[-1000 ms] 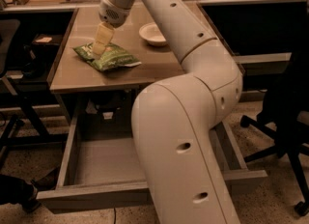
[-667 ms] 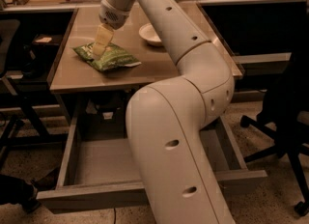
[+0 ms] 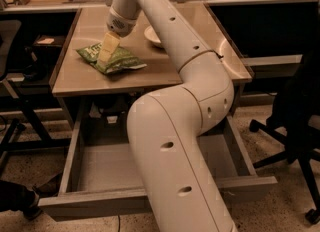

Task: Place green jalapeno chip bag into top drawer

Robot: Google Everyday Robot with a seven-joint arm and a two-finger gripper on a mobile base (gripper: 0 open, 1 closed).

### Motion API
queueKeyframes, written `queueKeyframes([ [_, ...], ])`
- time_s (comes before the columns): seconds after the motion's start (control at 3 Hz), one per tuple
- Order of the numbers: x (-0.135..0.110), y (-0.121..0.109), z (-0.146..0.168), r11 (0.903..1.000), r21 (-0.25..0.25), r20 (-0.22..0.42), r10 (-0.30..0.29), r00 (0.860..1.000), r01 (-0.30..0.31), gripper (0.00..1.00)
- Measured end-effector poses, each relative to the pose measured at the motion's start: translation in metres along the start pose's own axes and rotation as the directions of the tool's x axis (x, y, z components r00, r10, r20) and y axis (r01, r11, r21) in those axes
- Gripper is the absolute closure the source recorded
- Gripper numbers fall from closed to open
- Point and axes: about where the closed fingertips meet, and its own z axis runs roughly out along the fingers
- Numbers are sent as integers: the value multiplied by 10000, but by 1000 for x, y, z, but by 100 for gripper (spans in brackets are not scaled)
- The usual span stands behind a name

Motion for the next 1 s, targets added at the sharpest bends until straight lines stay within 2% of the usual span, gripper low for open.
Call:
queueKeyframes([
  [0.67,8,-7,27,9997,-165,-283,159,9995,-163,0],
  [1.0,8,-7,27,9997,-164,-283,159,9995,-164,19],
])
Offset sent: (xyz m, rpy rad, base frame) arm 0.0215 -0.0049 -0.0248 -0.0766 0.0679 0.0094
